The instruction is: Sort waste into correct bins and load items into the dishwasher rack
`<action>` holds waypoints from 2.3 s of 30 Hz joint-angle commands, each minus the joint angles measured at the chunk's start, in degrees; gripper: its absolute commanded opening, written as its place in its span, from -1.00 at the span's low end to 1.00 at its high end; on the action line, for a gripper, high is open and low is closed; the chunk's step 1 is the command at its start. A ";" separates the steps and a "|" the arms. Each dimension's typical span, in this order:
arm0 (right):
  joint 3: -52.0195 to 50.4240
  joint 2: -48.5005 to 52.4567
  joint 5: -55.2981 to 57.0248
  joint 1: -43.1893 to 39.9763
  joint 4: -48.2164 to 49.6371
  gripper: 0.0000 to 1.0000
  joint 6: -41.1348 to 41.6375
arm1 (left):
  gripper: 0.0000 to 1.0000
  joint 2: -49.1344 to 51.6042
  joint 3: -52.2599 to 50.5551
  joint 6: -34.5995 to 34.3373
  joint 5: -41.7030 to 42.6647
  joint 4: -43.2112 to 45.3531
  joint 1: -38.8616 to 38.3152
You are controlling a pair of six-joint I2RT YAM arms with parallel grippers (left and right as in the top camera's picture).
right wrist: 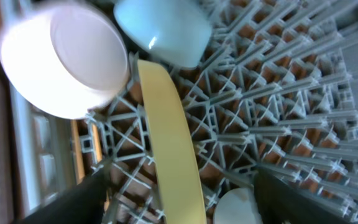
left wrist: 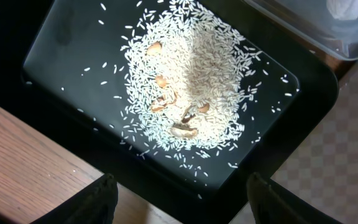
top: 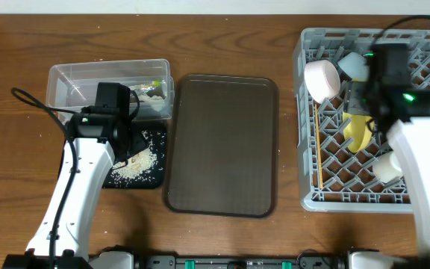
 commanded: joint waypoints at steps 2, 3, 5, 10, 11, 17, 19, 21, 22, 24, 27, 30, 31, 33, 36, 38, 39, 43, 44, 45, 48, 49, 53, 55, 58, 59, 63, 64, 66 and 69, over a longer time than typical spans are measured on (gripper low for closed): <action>-0.04 -7.48 -3.74 -1.68 1.05 0.68 1.40 | 0.39 -0.81 1.92 3.19 -0.28 -0.07 0.22; -0.04 -8.44 -4.94 -1.68 1.20 0.68 0.55 | 0.39 -0.81 2.60 3.72 -0.20 -0.07 0.22; -0.04 -9.77 -10.25 -1.66 1.38 0.70 -1.57 | 0.39 -0.81 4.35 6.84 1.97 0.52 0.17; -0.07 -8.81 -24.85 -1.31 1.42 0.75 -4.74 | 0.40 -0.79 9.11 18.27 12.61 5.90 -0.22; -0.07 -8.15 -25.86 -1.27 1.40 0.77 -4.74 | 0.39 -0.79 9.84 19.63 13.73 6.47 -0.44; -0.07 -2.27 -28.09 -1.25 -1.57 0.82 -4.24 | 0.39 -0.57 10.91 21.77 14.58 3.15 -2.64; -0.07 -0.46 -27.93 -1.25 -4.52 0.93 -4.11 | 0.39 -0.33 10.84 21.79 14.58 -0.37 -3.08; -0.07 0.72 -26.73 -1.25 -7.32 0.99 -2.49 | 0.39 -0.15 10.84 21.77 14.56 -4.42 -3.10; -0.15 1.01 -25.83 -1.25 -8.31 0.98 -1.77 | 0.39 -0.13 10.80 21.77 14.56 -6.56 -3.10; -0.42 0.96 -24.68 -1.25 -9.84 0.99 -1.03 | 0.39 -0.13 10.71 21.75 14.58 -10.16 -3.10; -0.70 0.20 -24.57 -1.25 -12.24 0.99 -1.03 | 0.40 -0.31 10.27 21.73 14.58 -13.77 -3.10; -1.51 -1.01 -23.47 -1.22 -13.99 0.98 -1.01 | 0.39 -1.95 8.39 21.75 14.56 -14.21 -3.10; -2.25 -1.75 -22.99 -1.18 -13.97 0.98 -0.98 | 0.39 -2.91 7.43 21.75 14.56 -13.66 -3.13; -4.74 -3.96 -22.88 -1.03 -12.55 0.98 -0.74 | 0.39 -5.86 4.85 21.75 14.56 -11.63 -3.19; -11.04 -9.94 -22.91 -0.46 -7.96 0.99 -0.57 | 0.39 -12.94 0.13 21.79 14.49 -6.75 -3.78; -16.11 -15.63 -22.77 0.24 -3.58 0.98 -0.61 | 0.37 -19.61 -3.74 21.99 13.18 -2.73 -4.92; -18.47 -18.53 -22.27 0.55 -1.49 0.99 -0.61 | 0.37 -23.39 -5.75 21.97 12.55 -0.76 -5.75; -27.23 -31.34 -20.09 0.94 6.08 0.99 -0.59 | 0.73 -35.54 -12.00 21.99 12.61 5.22 -6.84; -28.57 -33.66 -20.09 0.94 6.99 0.98 -0.61 | 0.74 -37.64 -12.74 21.99 12.61 5.84 -6.86; -29.75 -36.06 -20.09 0.94 7.54 0.98 -0.61 | 0.75 -39.74 -13.22 21.99 12.61 6.12 -6.84; -31.58 -41.22 -20.13 0.96 7.63 0.98 -0.61 | 0.76 -43.89 -13.29 21.99 12.61 5.57 -6.84; -31.69 -42.29 -20.11 0.96 7.34 0.99 -0.61 | 0.77 -44.78 -13.29 21.99 12.61 5.57 -6.86; -31.67 -44.65 -20.11 0.96 5.53 0.99 -0.61 | 0.78 -46.53 -13.29 21.99 12.61 5.55 -6.86; -31.67 -44.74 -20.11 0.96 4.44 0.99 -0.61 | 0.78 -46.40 -13.29 21.99 12.61 5.55 -6.86; -31.69 -44.65 -20.11 0.96 2.93 0.99 -0.61 | 0.79 -46.38 -13.31 21.99 12.61 5.55 -6.86; -31.67 -44.65 -20.11 0.96 2.38 0.98 -0.61 | 0.79 -46.38 -13.31 21.99 12.63 5.55 -6.86; -31.67 -44.65 -20.11 0.96 0.46 0.98 -0.61 | 0.80 -46.38 -13.31 21.99 12.61 5.55 -6.86; -31.67 -44.65 -20.11 0.96 0.04 0.98 -0.61 | 0.80 -46.38 -13.31 21.99 12.61 5.55 -6.84; -31.67 -44.65 -20.11 0.96 -0.57 0.98 -0.61 | 0.81 -46.38 -13.31 21.99 12.61 5.55 -6.86; -31.67 -44.65 -20.11 0.96 -1.60 0.99 -0.61 | 0.82 -46.38 -13.31 21.99 12.61 5.55 -6.86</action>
